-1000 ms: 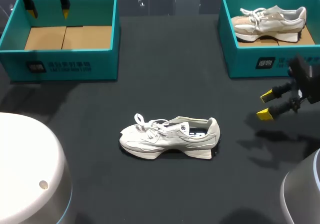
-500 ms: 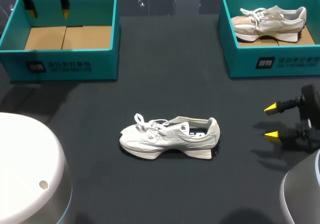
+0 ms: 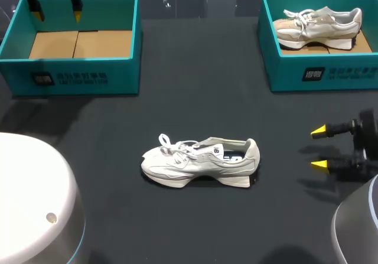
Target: Take the shoe out of the shoebox, open the shoe tongue, remove and reinsert the insole, then place the shoe into the shoebox
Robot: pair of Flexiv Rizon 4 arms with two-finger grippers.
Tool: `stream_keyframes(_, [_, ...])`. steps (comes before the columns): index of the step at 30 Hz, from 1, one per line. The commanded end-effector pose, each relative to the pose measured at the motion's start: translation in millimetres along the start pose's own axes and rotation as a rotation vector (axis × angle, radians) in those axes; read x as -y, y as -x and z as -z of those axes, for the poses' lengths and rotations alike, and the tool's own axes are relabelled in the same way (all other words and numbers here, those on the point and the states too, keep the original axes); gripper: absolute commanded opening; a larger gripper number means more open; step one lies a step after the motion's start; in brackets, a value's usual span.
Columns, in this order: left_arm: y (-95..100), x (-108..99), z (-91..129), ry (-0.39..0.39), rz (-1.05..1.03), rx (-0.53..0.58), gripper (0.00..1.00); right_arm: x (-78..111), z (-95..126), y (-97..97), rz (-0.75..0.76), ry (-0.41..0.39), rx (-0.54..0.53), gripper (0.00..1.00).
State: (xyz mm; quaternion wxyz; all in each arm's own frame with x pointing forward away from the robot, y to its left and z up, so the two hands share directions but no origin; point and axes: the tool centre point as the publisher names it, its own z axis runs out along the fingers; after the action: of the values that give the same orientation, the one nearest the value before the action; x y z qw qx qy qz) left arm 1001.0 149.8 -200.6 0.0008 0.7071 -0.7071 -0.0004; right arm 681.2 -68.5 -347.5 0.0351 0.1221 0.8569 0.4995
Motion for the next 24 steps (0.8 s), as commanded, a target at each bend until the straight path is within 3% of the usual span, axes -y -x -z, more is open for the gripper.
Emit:
stream_keyframes(1, [0.2, -0.5, 0.4, -0.001, 0.0, 0.0, 1.0, 9.5, -11.9, -8.1, 0.028, 0.023, 0.007, 1.0])
stream_keyframes(16, [0.2, -0.5, 0.4, -0.001, 0.0, 0.0, 1.0, 29.4, -16.0, -8.9, 0.016, 0.046, 0.044, 1.0])
stream_keyframes(24, [0.2, -0.5, 0.4, -0.001, 0.0, 0.0, 1.0, 24.7, -23.3, -15.0, -0.004, 0.087, 0.065, 1.0])
